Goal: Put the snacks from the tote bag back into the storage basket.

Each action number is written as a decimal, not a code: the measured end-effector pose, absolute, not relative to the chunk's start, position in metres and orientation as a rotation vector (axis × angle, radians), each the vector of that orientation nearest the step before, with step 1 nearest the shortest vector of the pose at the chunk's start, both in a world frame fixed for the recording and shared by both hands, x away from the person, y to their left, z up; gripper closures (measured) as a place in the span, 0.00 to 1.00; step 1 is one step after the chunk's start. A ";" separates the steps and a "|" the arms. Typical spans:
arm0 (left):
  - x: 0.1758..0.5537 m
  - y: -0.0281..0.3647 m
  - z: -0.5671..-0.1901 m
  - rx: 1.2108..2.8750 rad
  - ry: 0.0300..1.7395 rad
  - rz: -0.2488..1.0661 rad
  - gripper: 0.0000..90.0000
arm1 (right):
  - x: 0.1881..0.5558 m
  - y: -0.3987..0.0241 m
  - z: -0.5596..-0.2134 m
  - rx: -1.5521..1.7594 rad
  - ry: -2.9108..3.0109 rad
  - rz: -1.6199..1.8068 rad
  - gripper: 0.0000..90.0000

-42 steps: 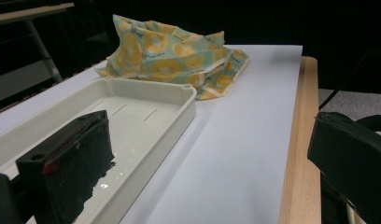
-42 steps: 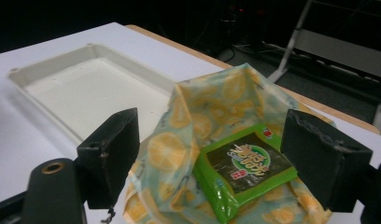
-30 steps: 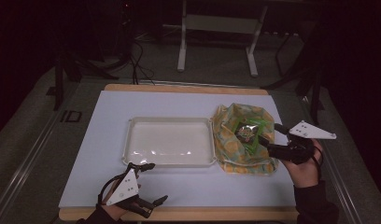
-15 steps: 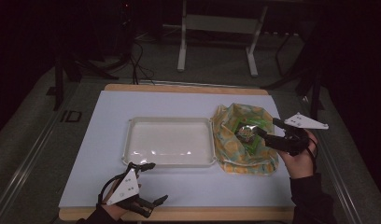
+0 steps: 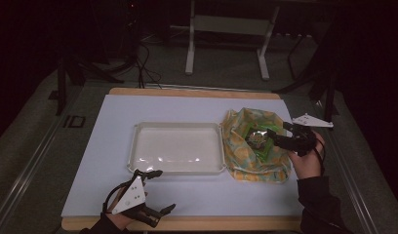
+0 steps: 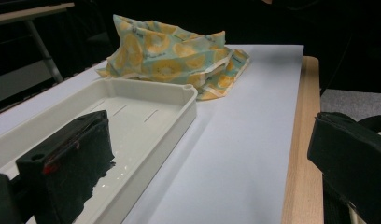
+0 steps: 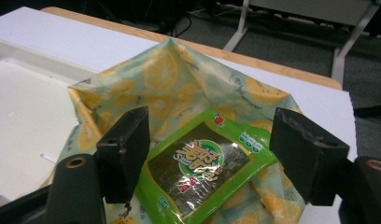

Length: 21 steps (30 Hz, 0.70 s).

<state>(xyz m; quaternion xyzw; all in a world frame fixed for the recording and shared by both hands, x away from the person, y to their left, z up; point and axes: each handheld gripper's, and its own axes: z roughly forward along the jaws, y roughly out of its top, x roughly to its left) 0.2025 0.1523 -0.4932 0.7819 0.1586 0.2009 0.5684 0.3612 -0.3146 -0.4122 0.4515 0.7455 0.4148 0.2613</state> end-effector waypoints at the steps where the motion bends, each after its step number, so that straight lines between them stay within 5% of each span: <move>1: 0.203 0.152 -0.493 1.836 0.372 0.472 0.01 | 0.363 -0.315 -0.414 1.230 2.019 1.120 0.32; 21: 0.203 0.151 -0.494 1.843 0.369 0.469 0.00 | 0.387 -0.319 -0.447 1.397 2.051 1.043 0.43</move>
